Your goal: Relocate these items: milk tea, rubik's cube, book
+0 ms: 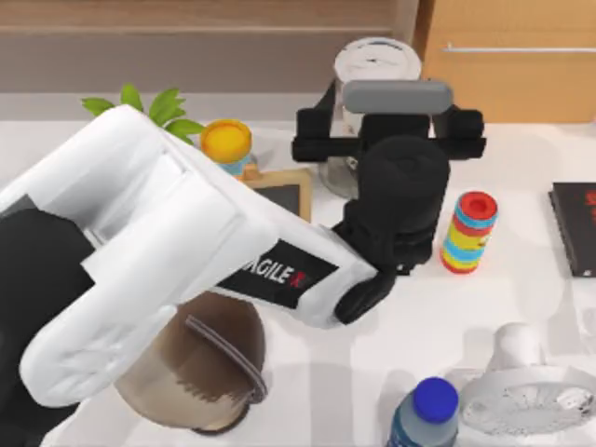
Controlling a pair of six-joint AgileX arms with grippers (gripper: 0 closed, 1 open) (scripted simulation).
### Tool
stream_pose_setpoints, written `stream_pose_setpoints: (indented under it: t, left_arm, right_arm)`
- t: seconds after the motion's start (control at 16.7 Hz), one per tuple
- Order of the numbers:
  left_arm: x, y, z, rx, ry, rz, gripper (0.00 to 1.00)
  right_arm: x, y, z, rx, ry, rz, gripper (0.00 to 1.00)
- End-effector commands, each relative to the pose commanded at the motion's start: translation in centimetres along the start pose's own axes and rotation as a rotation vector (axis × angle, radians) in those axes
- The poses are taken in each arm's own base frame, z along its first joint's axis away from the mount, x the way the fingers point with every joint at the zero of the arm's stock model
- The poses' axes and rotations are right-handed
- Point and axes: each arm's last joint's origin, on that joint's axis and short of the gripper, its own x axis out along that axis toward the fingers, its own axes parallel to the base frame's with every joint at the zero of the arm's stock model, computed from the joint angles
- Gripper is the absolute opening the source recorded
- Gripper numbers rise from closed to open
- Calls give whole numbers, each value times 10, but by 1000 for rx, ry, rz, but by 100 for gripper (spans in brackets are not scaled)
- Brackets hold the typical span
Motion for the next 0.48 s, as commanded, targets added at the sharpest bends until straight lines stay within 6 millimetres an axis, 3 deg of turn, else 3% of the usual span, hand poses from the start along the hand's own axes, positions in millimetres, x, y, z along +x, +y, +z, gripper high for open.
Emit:
stream_pose_setpoints:
  t: [0.12,0.24,0.36,0.48]
  left_arm:
    - [1,0,4,1,-2,-4,100]
    - [8,5,25,13,-9,-13,100]
    - [25,21,51,51,-5,-9,100]
    - [49,50,79,113,22,8,100]
  right_arm:
    - [0,0,0,0,0,0,100]
    - [0,0,0,0,0,0,100]
    - [0,0,0,0,0,0,100]
    - [0,0,0,0,0,0,100]
